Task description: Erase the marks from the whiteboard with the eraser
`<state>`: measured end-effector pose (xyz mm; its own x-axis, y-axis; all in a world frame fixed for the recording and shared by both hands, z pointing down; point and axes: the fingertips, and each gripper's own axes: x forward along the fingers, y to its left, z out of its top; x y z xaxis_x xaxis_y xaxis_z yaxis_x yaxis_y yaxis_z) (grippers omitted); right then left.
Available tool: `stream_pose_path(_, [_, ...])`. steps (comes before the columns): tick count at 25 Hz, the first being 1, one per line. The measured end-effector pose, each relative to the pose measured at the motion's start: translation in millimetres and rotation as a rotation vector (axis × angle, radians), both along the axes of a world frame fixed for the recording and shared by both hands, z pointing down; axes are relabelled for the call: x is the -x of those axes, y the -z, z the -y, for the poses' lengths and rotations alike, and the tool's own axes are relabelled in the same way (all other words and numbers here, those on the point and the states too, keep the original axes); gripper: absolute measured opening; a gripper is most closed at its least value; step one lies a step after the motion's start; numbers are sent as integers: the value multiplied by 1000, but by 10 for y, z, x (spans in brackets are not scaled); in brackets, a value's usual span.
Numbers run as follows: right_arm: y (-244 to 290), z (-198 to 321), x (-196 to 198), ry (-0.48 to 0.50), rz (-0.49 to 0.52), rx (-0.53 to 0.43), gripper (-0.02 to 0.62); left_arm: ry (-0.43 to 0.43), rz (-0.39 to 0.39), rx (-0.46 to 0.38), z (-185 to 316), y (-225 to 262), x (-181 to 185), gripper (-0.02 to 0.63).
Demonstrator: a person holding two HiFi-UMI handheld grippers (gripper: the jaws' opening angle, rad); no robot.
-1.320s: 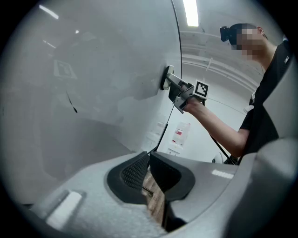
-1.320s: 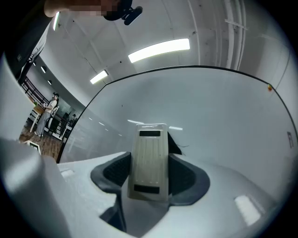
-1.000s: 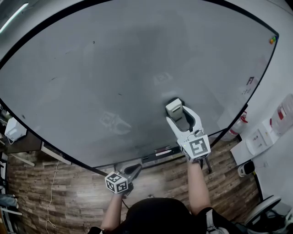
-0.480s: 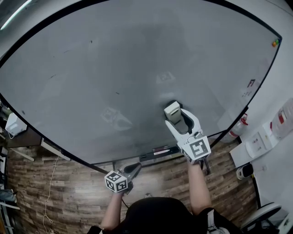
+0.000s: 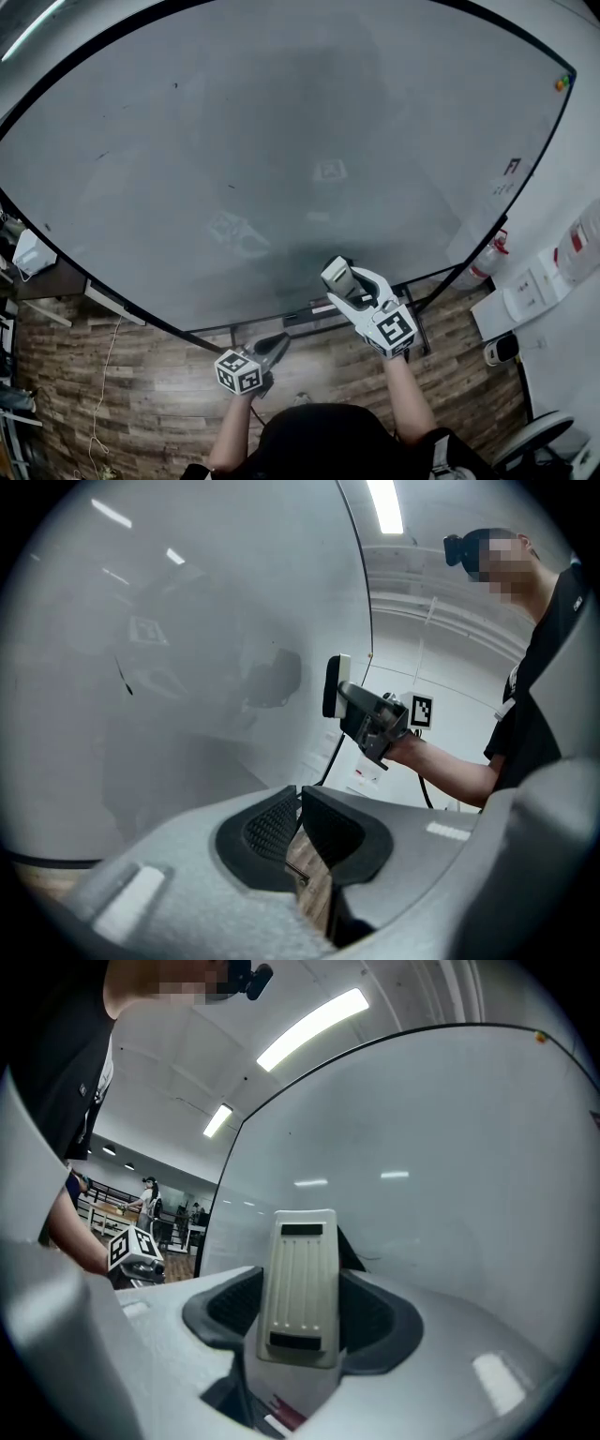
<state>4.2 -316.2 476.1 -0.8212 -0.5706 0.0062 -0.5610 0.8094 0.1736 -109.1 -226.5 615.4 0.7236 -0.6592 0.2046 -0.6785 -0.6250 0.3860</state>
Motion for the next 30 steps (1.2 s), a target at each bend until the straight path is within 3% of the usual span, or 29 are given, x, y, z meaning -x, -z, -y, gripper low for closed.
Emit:
stream_pose_path(11, [-656, -580, -41, 97, -13, 171, 255, 20, -9, 5, -208, -10, -119, 20])
stream_pose_path(30, [-951, -1133, -394, 142, -60, 222, 255, 46, -24, 7, -646, -68, -487, 20])
